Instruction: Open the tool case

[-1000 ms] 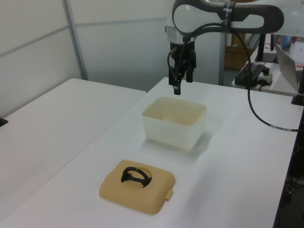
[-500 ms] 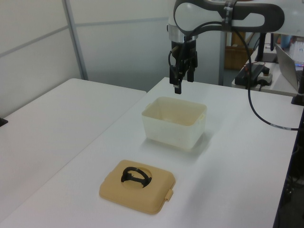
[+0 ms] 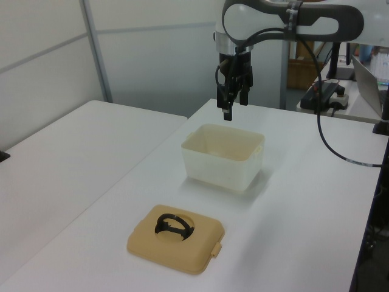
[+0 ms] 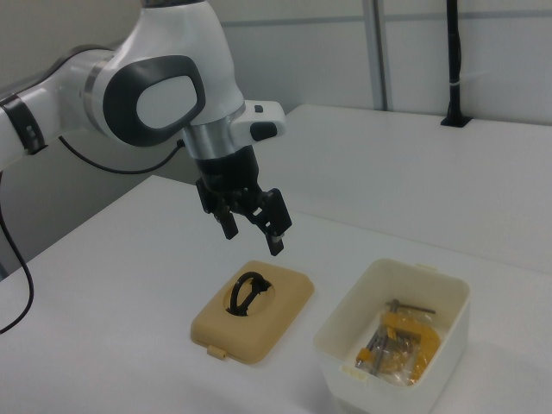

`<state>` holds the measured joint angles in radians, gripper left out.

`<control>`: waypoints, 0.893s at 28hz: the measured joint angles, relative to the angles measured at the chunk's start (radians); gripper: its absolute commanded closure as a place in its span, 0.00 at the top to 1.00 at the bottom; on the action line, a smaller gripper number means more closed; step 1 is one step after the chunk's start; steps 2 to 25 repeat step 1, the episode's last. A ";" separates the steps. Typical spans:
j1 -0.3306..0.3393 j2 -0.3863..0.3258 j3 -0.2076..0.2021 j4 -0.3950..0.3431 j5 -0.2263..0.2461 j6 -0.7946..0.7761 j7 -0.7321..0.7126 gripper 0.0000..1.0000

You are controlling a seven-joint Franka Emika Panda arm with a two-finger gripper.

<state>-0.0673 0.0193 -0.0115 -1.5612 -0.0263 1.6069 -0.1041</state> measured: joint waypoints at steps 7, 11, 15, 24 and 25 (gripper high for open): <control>0.000 0.000 0.000 0.000 0.000 0.000 0.000 1.00; 0.000 0.000 0.000 0.000 0.000 0.000 0.000 1.00; 0.000 0.000 0.000 0.000 0.000 0.000 0.000 1.00; 0.000 0.000 0.000 0.000 0.000 0.000 0.000 1.00; 0.000 0.000 0.000 0.000 0.000 0.000 0.000 1.00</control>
